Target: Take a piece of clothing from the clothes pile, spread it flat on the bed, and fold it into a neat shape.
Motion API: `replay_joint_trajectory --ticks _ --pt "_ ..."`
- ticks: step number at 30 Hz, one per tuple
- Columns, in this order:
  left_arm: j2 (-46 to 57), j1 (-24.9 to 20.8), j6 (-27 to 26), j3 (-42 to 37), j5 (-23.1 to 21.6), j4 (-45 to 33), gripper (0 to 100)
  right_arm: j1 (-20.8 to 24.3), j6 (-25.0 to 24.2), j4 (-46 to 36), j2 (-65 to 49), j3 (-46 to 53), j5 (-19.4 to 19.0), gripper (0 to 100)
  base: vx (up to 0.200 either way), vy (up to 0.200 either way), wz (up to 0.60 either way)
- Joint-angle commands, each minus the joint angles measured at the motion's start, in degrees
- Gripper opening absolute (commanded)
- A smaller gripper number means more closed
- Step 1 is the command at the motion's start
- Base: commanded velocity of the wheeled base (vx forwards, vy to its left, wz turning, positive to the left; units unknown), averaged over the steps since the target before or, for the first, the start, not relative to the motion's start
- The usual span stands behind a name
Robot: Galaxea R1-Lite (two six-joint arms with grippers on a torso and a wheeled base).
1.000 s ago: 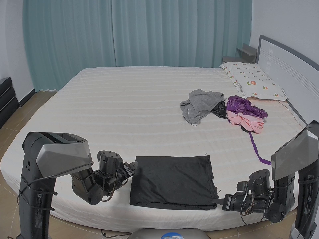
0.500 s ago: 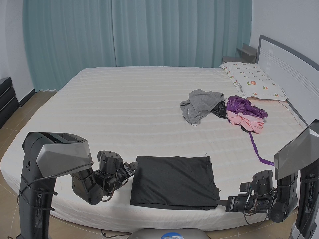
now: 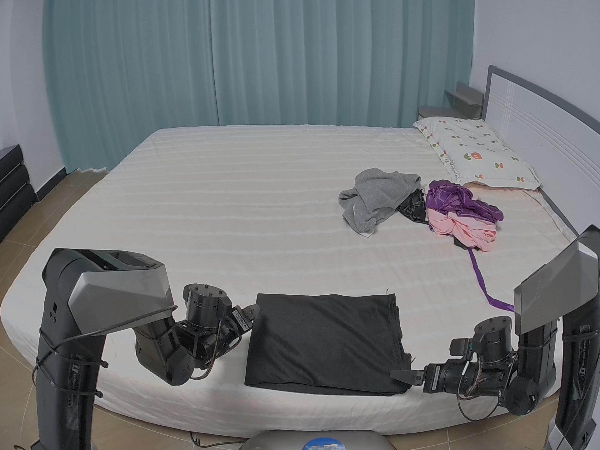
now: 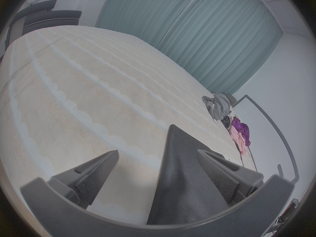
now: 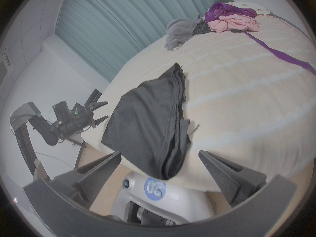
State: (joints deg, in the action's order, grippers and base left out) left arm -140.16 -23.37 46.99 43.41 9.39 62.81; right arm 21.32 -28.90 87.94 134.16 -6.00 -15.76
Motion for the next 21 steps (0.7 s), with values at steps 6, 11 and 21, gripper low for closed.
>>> replay_joint_trajectory --ticks 6,11,21 --pt "-0.3 -0.1 -0.1 0.1 0.0 0.1 100 -6.0 -3.9 -4.2 1.8 -17.2 0.7 100 0.000 0.000 0.00" --pt "-0.4 -0.1 -0.1 0.0 0.0 0.2 100 -8.0 -4.1 -17.5 2.8 -30.6 0.6 100 0.000 0.000 0.00" --pt "-0.4 -0.1 -0.1 -0.1 0.1 0.2 100 -6.6 -4.1 -33.3 7.3 -48.6 2.5 100 0.000 0.000 0.00"
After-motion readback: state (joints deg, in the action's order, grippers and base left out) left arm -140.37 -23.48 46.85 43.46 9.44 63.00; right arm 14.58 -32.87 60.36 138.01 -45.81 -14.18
